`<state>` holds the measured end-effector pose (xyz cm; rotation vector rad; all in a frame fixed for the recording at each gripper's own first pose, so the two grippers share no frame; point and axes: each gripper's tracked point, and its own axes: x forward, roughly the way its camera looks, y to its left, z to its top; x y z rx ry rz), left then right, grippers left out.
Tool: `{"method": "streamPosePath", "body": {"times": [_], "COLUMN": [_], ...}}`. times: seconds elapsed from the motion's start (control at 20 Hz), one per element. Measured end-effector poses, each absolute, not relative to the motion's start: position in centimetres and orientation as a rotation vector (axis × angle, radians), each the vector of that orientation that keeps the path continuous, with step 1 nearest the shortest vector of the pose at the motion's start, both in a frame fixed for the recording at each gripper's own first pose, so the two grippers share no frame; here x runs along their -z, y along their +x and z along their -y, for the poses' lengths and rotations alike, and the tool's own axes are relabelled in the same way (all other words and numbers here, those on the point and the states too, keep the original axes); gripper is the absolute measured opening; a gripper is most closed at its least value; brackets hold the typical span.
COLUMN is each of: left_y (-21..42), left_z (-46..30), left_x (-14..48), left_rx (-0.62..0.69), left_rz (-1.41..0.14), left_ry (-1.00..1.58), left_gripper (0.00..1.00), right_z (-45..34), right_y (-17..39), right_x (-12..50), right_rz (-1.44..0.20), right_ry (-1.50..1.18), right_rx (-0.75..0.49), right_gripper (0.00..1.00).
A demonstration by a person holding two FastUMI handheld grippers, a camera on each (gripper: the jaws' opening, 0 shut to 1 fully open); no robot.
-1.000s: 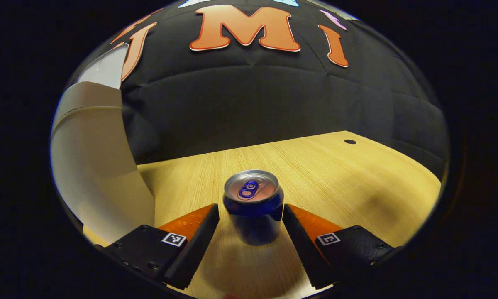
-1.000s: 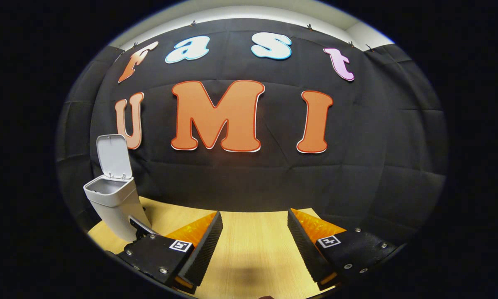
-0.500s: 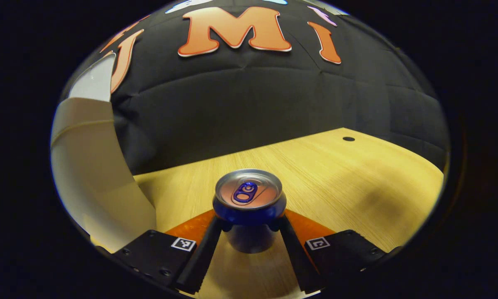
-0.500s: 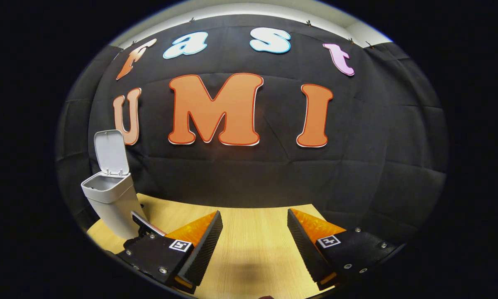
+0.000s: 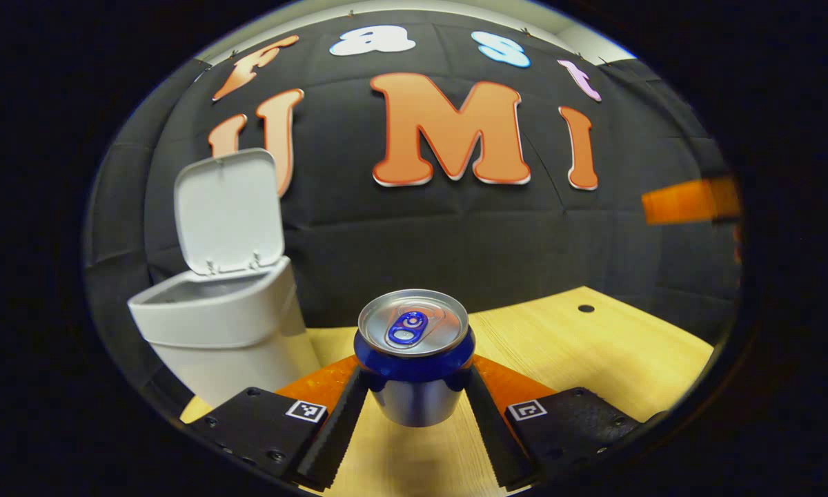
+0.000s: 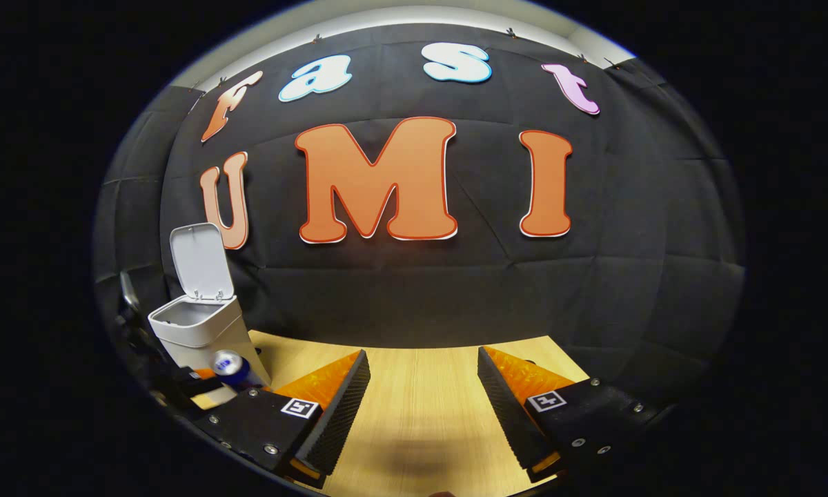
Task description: Press the lid of the desktop garbage bin to open it, pick up the crumpled paper on the desktop and throw it into the bin, then pick up the pop can on the desktop and drop it into the bin, and finally close the garbage bin lid.
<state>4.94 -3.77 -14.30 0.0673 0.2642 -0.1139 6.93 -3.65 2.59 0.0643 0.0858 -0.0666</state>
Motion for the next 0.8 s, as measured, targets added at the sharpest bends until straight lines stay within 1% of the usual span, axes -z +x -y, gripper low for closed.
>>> {"method": "streamPosePath", "body": {"times": [0.15, 0.3, 0.45, 0.65, 0.8], "left_y": [4.3, 3.3, 2.9, 5.6, 9.3], "left_z": [-0.4, -5.7, -8.8, -12.8, -15.6], "left_x": [8.9, 6.1, 3.5, 1.7, 2.3], "left_rx": [0.031, -0.061, -0.121, -0.169, -0.194], "left_rz": [-0.222, -0.262, -0.242, -0.198, -0.186], "left_ry": [0.038, 0.035, 0.061, 0.057, 0.051], "left_gripper": [0.79, 0.79, 0.78, 0.78, 0.78], "right_z": [3.0, 2.2, 1.4, 0.7, 0.2], "right_y": [7.8, 8.5, 8.9, 9.0, 9.0], "right_x": [-2.1, -2.0, -1.8, -1.7, -1.6], "right_rz": [-0.084, -0.082, -0.084, -0.084, -0.092], "right_ry": [0.062, 0.072, 0.077, 0.074, 0.072], "right_rx": [0.057, 0.043, 0.035, 0.031, 0.026], "right_gripper": [0.94, 0.94, 0.94, 0.94, 0.94]}}
